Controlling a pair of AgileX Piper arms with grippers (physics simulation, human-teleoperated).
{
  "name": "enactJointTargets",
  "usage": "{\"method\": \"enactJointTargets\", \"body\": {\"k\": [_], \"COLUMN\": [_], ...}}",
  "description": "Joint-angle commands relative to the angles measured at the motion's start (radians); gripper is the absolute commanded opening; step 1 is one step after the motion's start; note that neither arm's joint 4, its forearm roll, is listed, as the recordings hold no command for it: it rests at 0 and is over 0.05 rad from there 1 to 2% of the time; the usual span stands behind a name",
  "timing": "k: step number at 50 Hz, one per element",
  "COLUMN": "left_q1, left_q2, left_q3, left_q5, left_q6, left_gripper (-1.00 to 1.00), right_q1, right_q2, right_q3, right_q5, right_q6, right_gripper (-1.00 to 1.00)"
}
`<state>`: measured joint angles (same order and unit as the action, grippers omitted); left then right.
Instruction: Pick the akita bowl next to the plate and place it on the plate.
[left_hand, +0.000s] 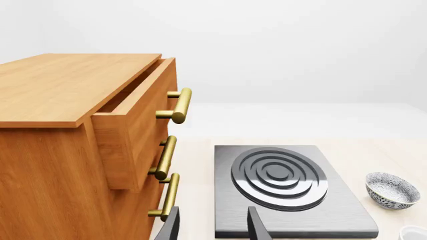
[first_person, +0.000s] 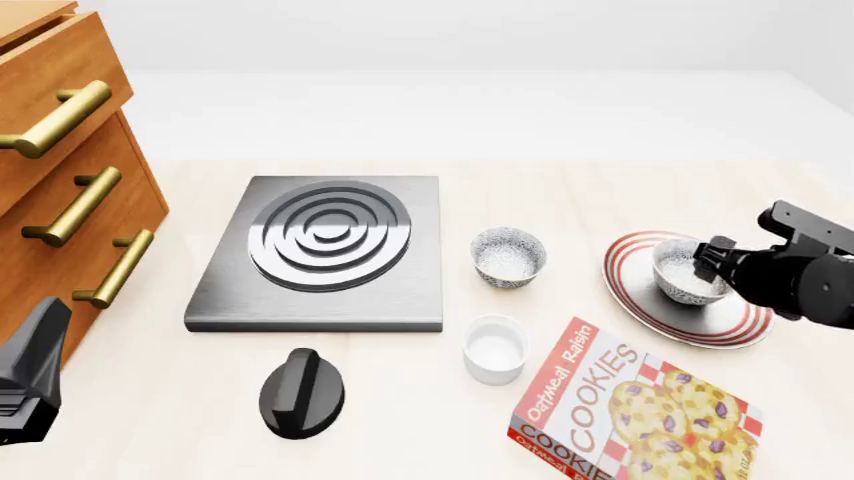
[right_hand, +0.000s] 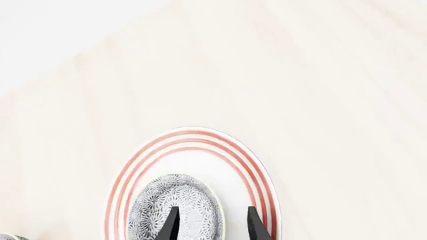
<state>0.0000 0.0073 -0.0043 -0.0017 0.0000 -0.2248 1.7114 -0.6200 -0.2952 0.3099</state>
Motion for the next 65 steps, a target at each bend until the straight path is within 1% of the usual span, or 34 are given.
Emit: {"method": "enactJointTargets", "body": {"k": [1,12,27,34,41,56,65], "left_q1": [0.0,0.0,0.0,0.0,0.0,0.0,0.0], "left_q2": [0.0,0.0,0.0,0.0,0.0,0.0,0.0], "left_q3": [0.0,0.0,0.0,0.0,0.0,0.0,0.0], "left_q5": [0.0,0.0,0.0,0.0,0.0,0.0,0.0], "left_q6": [0.0,0.0,0.0,0.0,0.0,0.0,0.0], "left_gripper": [1.0,1.0,1.0,1.0,1.0,1.0,1.0], "right_q1": [-0.002,-0.006,-0.014,-0.012,-0.015,0.001,-0.01], "right_q2": [0.001,-0.027,-0.107,-0.145,-0.199,-0.379,-0.437], "right_q3": [-0.001,-0.014,-0.031,-0.023,-0.009,0.026,0.049], "right_q5": [-0.001,0.031,0.096,0.106,0.113,0.151,0.137], "right_q6": [-0.002,0.008,0.034,0.04,0.042,0.053,0.049], "right_gripper": [1.0,1.0,1.0,1.0,1.0,1.0,1.0]}}
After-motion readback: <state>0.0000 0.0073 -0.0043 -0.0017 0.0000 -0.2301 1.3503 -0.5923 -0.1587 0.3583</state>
